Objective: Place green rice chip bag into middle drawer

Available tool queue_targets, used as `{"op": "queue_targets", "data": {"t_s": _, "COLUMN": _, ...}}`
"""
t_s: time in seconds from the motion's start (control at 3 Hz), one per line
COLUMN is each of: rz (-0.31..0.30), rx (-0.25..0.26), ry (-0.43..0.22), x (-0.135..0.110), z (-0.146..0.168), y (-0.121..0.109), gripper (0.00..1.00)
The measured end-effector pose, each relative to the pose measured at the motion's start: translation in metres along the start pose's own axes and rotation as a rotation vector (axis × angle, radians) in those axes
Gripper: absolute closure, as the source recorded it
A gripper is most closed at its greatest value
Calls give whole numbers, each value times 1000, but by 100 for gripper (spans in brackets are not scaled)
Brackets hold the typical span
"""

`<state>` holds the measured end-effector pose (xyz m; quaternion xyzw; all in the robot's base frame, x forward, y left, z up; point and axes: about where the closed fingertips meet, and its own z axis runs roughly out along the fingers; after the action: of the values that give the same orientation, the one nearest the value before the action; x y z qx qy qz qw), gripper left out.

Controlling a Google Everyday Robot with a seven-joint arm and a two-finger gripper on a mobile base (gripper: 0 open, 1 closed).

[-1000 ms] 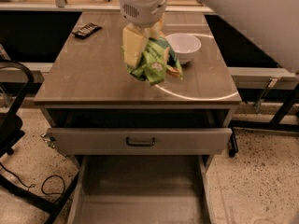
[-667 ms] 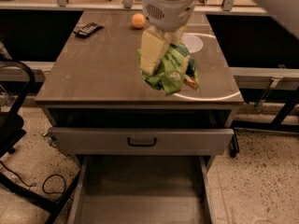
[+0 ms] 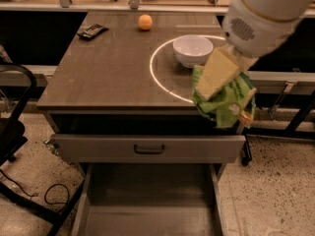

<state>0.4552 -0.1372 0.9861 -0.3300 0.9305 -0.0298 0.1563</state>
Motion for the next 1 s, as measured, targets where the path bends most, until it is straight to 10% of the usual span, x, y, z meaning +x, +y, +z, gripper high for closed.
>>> {"op": "queue_targets", "data": {"t_s": 0.33, "rz": 114, "rx": -38, "ry": -8, "x": 48, "z": -9, "y": -4, "gripper": 100}}
{"op": "queue_targets", "data": {"t_s": 1.0, "rz": 128, "rx": -74, "ry": -20, "x": 58, "z": 5, "y": -2, "gripper": 100}}
